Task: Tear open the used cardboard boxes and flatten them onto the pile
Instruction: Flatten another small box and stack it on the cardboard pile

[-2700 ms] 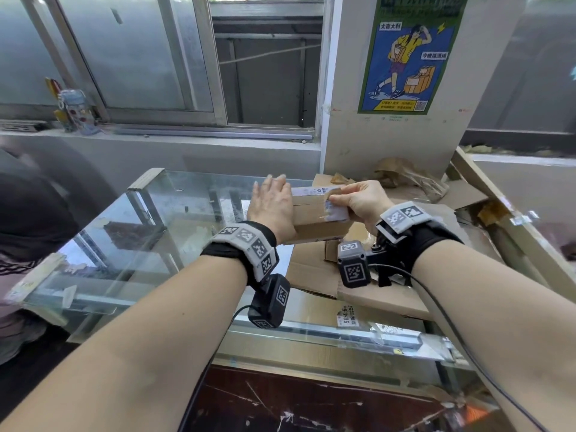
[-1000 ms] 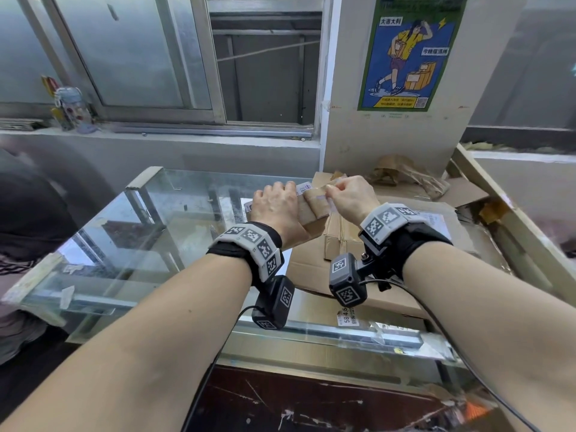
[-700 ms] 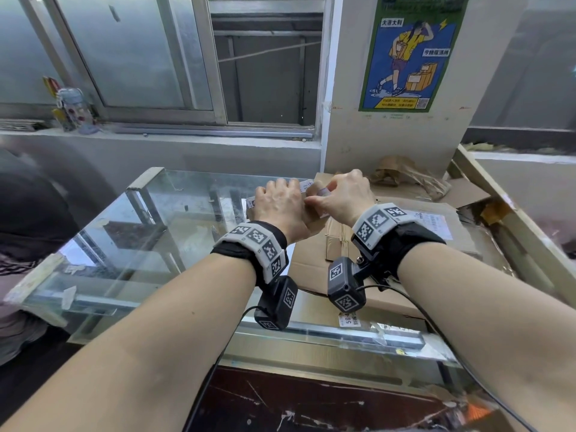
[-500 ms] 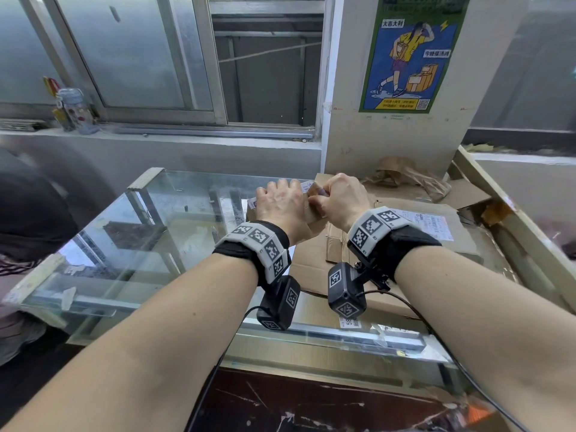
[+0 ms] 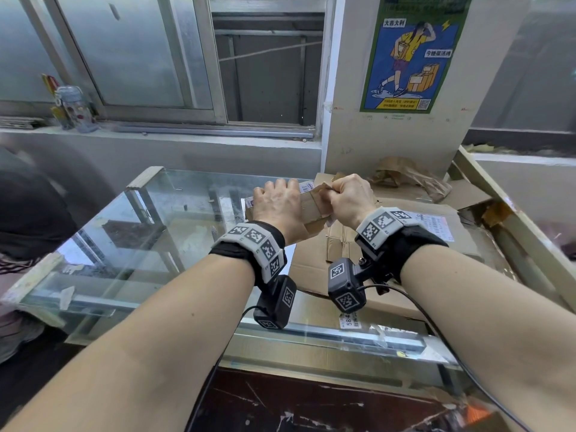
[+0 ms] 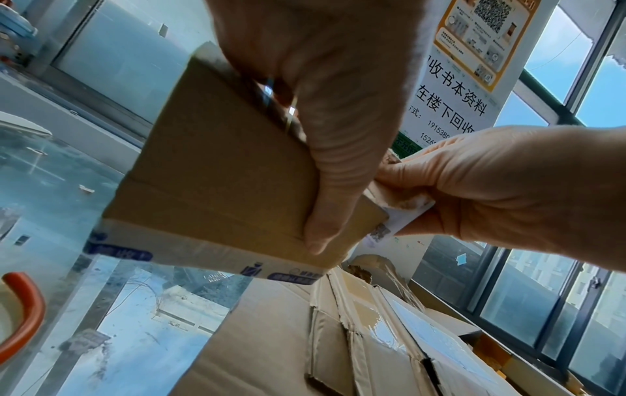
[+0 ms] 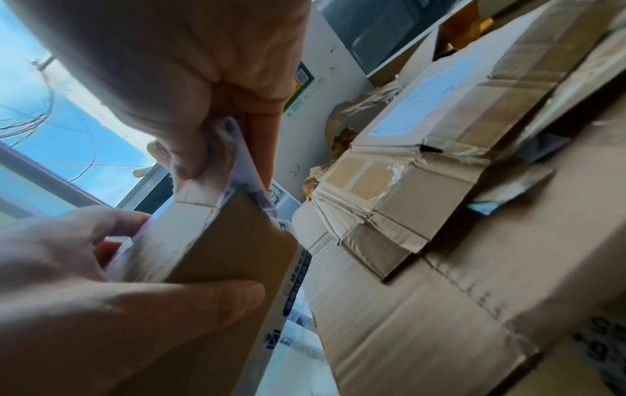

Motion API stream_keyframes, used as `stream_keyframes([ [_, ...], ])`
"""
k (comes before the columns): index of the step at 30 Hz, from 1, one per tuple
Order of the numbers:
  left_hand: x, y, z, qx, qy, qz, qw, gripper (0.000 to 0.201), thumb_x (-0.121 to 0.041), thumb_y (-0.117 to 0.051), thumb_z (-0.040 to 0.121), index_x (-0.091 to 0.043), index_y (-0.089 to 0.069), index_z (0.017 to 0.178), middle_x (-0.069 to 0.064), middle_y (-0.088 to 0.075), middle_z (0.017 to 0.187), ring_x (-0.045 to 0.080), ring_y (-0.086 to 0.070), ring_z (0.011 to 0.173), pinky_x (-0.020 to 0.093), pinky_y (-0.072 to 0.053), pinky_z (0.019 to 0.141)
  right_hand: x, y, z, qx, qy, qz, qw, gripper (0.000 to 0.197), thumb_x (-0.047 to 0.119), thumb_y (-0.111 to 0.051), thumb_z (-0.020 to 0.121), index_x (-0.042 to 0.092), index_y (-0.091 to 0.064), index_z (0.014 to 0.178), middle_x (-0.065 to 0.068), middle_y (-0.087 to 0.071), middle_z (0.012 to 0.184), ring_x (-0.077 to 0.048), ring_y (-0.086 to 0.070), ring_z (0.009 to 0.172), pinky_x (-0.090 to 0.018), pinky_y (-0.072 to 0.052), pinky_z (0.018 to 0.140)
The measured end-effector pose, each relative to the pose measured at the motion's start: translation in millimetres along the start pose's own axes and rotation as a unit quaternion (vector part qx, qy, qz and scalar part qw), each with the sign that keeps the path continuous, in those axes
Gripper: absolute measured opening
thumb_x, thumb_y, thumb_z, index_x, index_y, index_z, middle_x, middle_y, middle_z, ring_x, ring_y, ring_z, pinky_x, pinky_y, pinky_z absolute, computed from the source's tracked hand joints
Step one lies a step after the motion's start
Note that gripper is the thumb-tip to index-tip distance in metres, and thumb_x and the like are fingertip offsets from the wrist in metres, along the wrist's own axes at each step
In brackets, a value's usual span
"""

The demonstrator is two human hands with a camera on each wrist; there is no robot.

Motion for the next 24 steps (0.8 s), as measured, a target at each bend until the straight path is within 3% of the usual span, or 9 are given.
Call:
stream_keyframes([
  [2, 2, -1, 0, -0.005, 0.0, -0.009, 1.0, 0.082, -0.069, -0.064, 0.061, -0.017, -0.041, 0.12, 0.007, -0.049, 0.114, 0.027, -0.046, 0.107, 0.041, -0.035, 0.094, -5, 0, 1, -0.006, -0.017, 0.037, 0.999, 0.032, 0.025, -0.059, 0.092, 0.002, -0.071, 0.074, -0.017, -0.068, 0.08, -0.027, -0.058, 0.078, -0.028, -0.042, 0.068],
  [4, 4, -3, 1, -0.011, 0.004, -0.018, 1.0, 0.082, -0.071, -0.064, 0.06, -0.019, -0.041, 0.118, 0.006, -0.049, 0.112, 0.026, -0.046, 0.105, 0.041, -0.035, 0.092, -12, -2, 4, -0.015, -0.039, 0.077, 0.996, 0.032, 0.025, -0.062, 0.09, 0.004, -0.072, 0.069, -0.02, -0.071, 0.077, -0.033, -0.067, 0.079, -0.037, -0.053, 0.076],
  [8, 6, -5, 2, -0.023, 0.008, -0.032, 0.999, 0.083, -0.074, -0.064, 0.058, -0.021, -0.041, 0.117, 0.004, -0.049, 0.111, 0.025, -0.046, 0.103, 0.04, -0.035, 0.091, -31, -10, 10, -0.02, -0.101, 0.16, 0.982, 0.037, 0.024, -0.07, 0.083, 0.015, -0.068, 0.047, -0.018, -0.071, 0.071, -0.04, -0.068, 0.072, -0.056, -0.055, 0.073],
  [12, 8, -5, 1, -0.025, 0.009, -0.05, 0.998, 0.084, -0.076, -0.063, 0.057, -0.021, -0.041, 0.117, 0.003, -0.05, 0.111, 0.024, -0.046, 0.103, 0.04, -0.035, 0.091, -38, -11, 6, -0.025, -0.141, 0.237, 0.961, 0.03, 0.017, -0.07, 0.083, 0.011, -0.067, 0.054, -0.021, -0.071, 0.074, -0.04, -0.069, 0.069, -0.053, -0.058, 0.067],
  [19, 11, -5, -4, -0.006, 0.026, -0.099, 0.995, 0.087, -0.079, -0.057, 0.058, -0.019, -0.042, 0.119, 0.002, -0.049, 0.113, 0.025, -0.046, 0.106, 0.041, -0.035, 0.095, -56, -17, 8, -0.053, -0.194, 0.333, 0.921, 0.023, 0.011, -0.072, 0.08, 0.016, -0.066, 0.058, -0.022, -0.071, 0.087, -0.04, -0.069, 0.084, -0.054, -0.056, 0.079],
  [24, 11, -2, -5, -0.014, 0.022, -0.125, 0.992, 0.088, -0.078, -0.06, 0.057, -0.02, -0.042, 0.122, 0.001, -0.05, 0.114, 0.024, -0.047, 0.107, 0.041, -0.035, 0.095, -54, -15, 4, -0.048, -0.211, 0.375, 0.901, 0.018, 0.008, -0.069, 0.083, 0.013, -0.065, 0.067, -0.024, -0.069, 0.094, -0.039, -0.068, 0.087, -0.054, -0.056, 0.079],
])
Point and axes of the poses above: each hand's wrist, its own z-axis towards the middle knuckle, its own y-axis out of the back of the hand, x = y × z, the point moved 8 cm from there along z, towards the middle knuckle
